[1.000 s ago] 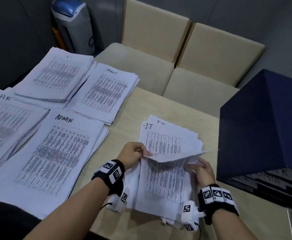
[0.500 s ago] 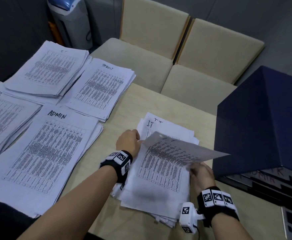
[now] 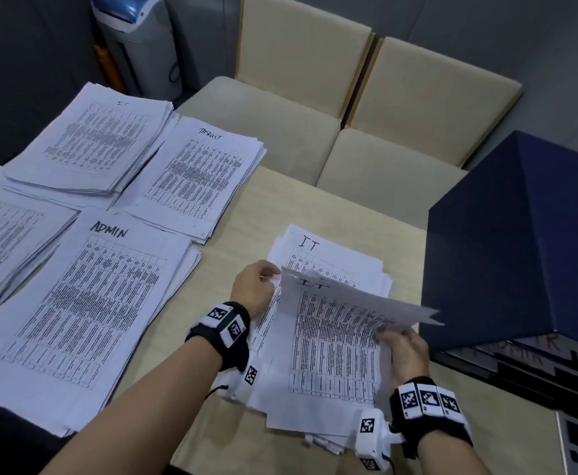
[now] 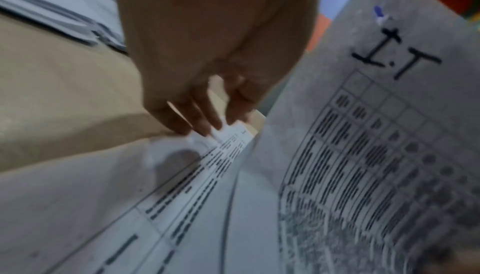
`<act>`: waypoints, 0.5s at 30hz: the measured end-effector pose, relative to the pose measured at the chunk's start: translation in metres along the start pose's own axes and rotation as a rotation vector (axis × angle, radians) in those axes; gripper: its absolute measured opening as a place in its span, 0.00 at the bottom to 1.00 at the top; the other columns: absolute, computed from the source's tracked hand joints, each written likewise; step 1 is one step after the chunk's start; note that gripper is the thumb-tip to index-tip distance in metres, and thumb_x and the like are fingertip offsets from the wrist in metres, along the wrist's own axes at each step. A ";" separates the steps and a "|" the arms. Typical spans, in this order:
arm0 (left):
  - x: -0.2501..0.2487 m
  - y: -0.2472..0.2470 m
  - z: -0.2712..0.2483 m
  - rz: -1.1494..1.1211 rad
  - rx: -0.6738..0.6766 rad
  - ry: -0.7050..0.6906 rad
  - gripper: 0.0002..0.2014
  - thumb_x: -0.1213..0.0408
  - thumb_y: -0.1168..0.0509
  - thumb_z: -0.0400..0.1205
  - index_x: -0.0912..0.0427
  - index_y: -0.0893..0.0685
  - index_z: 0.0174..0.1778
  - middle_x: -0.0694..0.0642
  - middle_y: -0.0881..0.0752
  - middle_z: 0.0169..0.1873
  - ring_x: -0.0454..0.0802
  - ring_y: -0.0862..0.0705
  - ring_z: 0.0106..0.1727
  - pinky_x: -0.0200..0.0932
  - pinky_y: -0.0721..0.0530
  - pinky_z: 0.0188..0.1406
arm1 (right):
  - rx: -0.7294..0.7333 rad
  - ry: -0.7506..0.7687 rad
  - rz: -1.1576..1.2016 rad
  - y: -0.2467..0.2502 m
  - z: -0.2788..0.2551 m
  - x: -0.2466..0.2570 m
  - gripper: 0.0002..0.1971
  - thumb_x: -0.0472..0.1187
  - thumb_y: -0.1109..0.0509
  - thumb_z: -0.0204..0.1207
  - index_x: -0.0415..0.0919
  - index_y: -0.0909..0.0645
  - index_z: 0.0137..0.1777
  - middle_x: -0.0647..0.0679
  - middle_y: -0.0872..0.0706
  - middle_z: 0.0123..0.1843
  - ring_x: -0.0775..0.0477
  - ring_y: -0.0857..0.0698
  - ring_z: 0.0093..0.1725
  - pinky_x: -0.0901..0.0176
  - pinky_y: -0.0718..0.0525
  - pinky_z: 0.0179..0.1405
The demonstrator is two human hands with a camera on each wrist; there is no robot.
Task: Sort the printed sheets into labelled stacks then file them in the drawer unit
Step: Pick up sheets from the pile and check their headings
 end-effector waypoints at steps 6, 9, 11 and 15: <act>0.014 -0.002 0.009 0.409 -0.064 0.069 0.16 0.57 0.28 0.78 0.63 0.20 0.56 0.60 0.15 0.52 0.58 0.16 0.53 0.47 0.20 0.49 | -0.049 -0.217 0.308 0.009 0.031 -0.043 0.20 0.24 0.38 0.81 0.49 0.21 0.37 0.62 0.13 0.24 0.53 0.18 0.37 0.74 0.18 0.27; 0.014 -0.012 0.006 0.501 -0.017 0.051 0.16 0.51 0.26 0.77 0.59 0.18 0.50 0.57 0.13 0.48 0.57 0.16 0.50 0.48 0.16 0.48 | -0.049 -0.157 0.234 0.009 0.030 -0.031 0.15 0.29 0.38 0.85 0.49 0.23 0.41 0.57 0.13 0.29 0.53 0.17 0.37 0.61 0.18 0.35; 0.012 -0.011 0.005 0.570 -0.079 0.001 0.23 0.49 0.25 0.76 0.63 0.22 0.56 0.60 0.18 0.53 0.60 0.19 0.54 0.53 0.17 0.53 | -0.050 -0.113 0.205 0.006 0.027 -0.023 0.11 0.30 0.35 0.84 0.48 0.18 0.47 0.48 0.15 0.42 0.48 0.17 0.42 0.57 0.21 0.40; 0.013 -0.003 0.005 0.586 -0.107 0.058 0.21 0.52 0.24 0.76 0.63 0.24 0.51 0.62 0.18 0.52 0.61 0.19 0.52 0.49 0.21 0.45 | -0.082 -0.197 0.327 0.003 0.027 -0.025 0.13 0.26 0.39 0.82 0.43 0.19 0.43 0.48 0.15 0.39 0.56 0.14 0.34 0.70 0.17 0.27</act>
Point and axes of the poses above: each hand's wrist, its own z-axis towards the middle knuckle, its own y-axis out of the back of the hand, x = y × z, the point moved 9 cm from there along z, towards the middle knuckle
